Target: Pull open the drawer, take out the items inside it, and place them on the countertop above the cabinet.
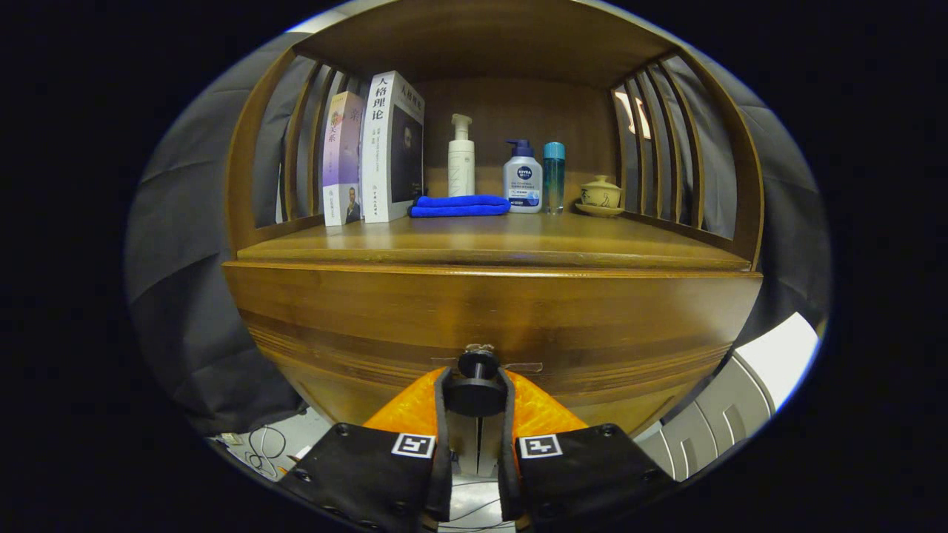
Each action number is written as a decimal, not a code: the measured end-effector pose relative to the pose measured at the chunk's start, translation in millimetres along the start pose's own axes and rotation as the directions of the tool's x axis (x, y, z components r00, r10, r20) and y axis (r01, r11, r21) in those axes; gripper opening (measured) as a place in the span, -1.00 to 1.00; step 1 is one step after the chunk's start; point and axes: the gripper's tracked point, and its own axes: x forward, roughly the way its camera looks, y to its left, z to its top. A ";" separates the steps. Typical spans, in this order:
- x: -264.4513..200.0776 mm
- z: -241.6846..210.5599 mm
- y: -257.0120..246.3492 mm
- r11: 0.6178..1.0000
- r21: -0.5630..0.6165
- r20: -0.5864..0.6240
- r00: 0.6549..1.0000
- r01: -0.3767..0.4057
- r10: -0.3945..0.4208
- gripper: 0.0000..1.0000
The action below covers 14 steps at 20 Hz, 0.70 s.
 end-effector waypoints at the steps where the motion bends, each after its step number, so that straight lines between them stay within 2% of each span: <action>1: -3.1 -1.8 -0.5 1.000 0.002 0.000 1.000 -0.004 0.004 -0.46; 14: -61.1 -22.8 5.6 0.998 -0.059 0.040 0.999 0.021 -0.019 -0.46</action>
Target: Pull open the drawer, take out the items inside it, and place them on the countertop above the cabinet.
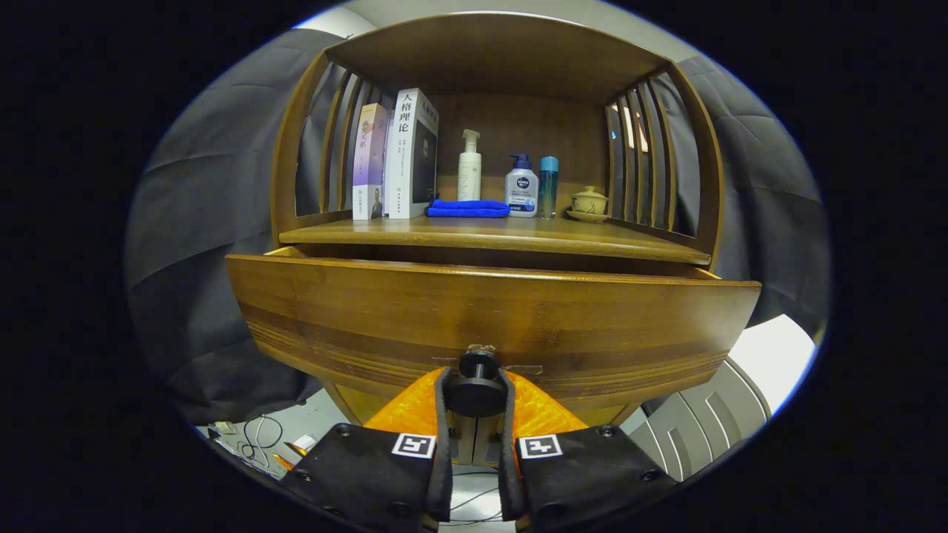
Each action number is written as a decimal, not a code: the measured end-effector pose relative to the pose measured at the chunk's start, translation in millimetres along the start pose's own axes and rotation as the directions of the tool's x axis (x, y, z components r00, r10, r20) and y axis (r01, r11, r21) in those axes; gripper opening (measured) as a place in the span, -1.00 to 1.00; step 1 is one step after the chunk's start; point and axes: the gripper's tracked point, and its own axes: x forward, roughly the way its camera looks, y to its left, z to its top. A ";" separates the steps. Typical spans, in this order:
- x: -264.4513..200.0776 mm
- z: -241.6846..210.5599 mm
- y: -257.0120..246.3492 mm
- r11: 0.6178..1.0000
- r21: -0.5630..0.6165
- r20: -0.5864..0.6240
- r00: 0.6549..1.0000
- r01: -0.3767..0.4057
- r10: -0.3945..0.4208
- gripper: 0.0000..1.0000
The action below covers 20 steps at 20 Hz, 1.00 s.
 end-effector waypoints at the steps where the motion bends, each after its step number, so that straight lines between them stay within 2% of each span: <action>1: -3.5 -1.7 0.4 1.000 0.001 -0.001 1.000 -0.001 0.001 -0.46; 13: -43.2 -17.1 3.5 1.000 -0.008 -0.003 1.000 -0.026 0.026 -0.46; 20: -72.9 -31.2 10.8 0.997 -0.063 0.018 0.999 -0.048 0.049 -0.46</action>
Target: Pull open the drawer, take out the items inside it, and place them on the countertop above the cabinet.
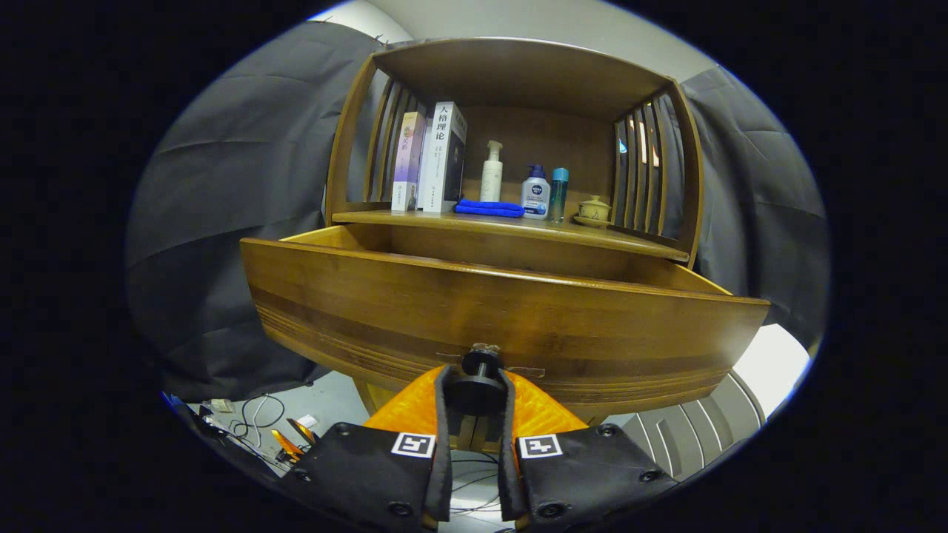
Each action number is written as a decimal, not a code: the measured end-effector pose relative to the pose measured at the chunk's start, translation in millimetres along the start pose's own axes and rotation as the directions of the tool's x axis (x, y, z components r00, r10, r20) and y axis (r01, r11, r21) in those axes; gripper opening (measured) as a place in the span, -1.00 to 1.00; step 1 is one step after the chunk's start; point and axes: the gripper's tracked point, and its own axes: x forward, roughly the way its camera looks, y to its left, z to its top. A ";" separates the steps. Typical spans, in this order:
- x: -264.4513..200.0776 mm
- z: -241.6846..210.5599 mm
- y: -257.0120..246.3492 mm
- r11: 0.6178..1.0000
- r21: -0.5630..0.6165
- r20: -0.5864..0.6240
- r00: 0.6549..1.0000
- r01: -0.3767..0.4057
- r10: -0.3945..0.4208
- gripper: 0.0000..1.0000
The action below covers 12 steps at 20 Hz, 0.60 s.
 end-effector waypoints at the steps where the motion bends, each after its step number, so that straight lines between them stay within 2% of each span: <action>1: -2.7 0.1 1.5 1.000 -0.002 0.009 1.000 -0.002 0.002 -0.46; 8: -23.1 -7.0 7.3 0.999 -0.031 0.025 0.999 -0.027 0.027 -0.46; 12: -25.0 -7.7 7.9 0.998 -0.015 0.037 0.997 -0.066 0.066 -0.35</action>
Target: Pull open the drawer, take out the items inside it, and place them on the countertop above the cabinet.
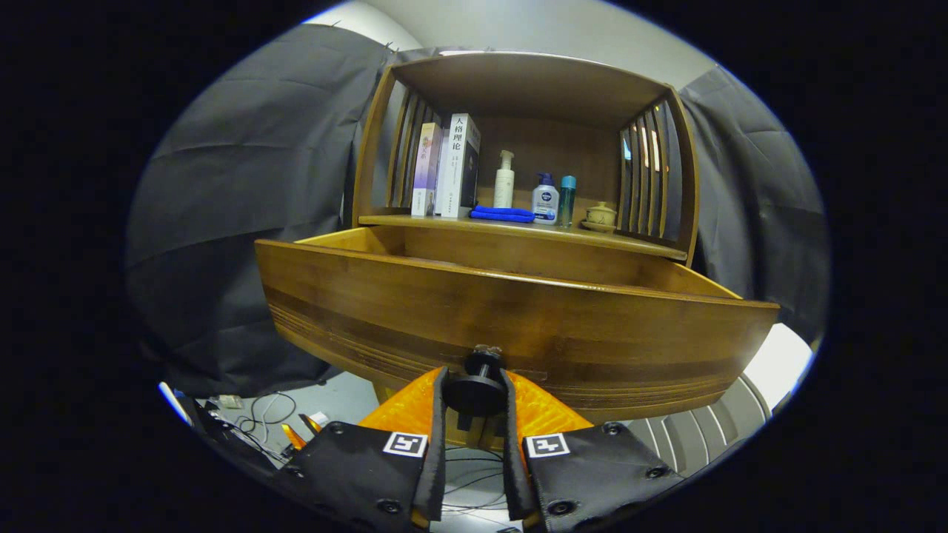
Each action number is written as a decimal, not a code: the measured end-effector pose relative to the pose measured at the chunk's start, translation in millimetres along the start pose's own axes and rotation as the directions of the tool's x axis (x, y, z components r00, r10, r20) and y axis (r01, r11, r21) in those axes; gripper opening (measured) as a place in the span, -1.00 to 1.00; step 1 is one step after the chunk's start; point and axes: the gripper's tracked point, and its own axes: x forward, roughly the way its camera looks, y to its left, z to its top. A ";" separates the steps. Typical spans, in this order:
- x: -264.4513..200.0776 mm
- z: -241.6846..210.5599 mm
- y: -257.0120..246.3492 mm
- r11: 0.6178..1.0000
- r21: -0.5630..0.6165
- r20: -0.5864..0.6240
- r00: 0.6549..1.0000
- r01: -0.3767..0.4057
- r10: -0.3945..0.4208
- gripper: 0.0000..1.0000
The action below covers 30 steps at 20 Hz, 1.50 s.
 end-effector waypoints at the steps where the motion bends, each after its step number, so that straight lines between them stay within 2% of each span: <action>1: -1.7 0.8 -2.1 1.000 -0.004 0.002 1.000 -0.003 0.003 -0.31; 2: -5.0 3.0 -2.3 1.000 -0.003 0.009 1.000 -0.010 0.010 -0.31; 6: -15.3 69.9 -12.5 1.000 -0.028 0.212 0.977 0.012 -0.005 0.24; 11: -24.6 141.9 -22.8 0.999 -0.019 0.273 0.961 -0.040 0.044 0.92; 16: -2.3 188.7 -33.3 0.996 -0.015 0.241 0.966 -0.093 0.094 0.96; 22: 42.4 200.6 -26.1 0.975 -0.075 0.062 0.974 -0.211 0.216 0.96; 26: 78.5 190.3 -15.0 0.947 -0.066 -0.096 0.947 -0.314 0.307 0.97; 30: 111.5 167.2 -14.4 0.929 -0.089 -0.264 0.908 -0.358 0.325 0.96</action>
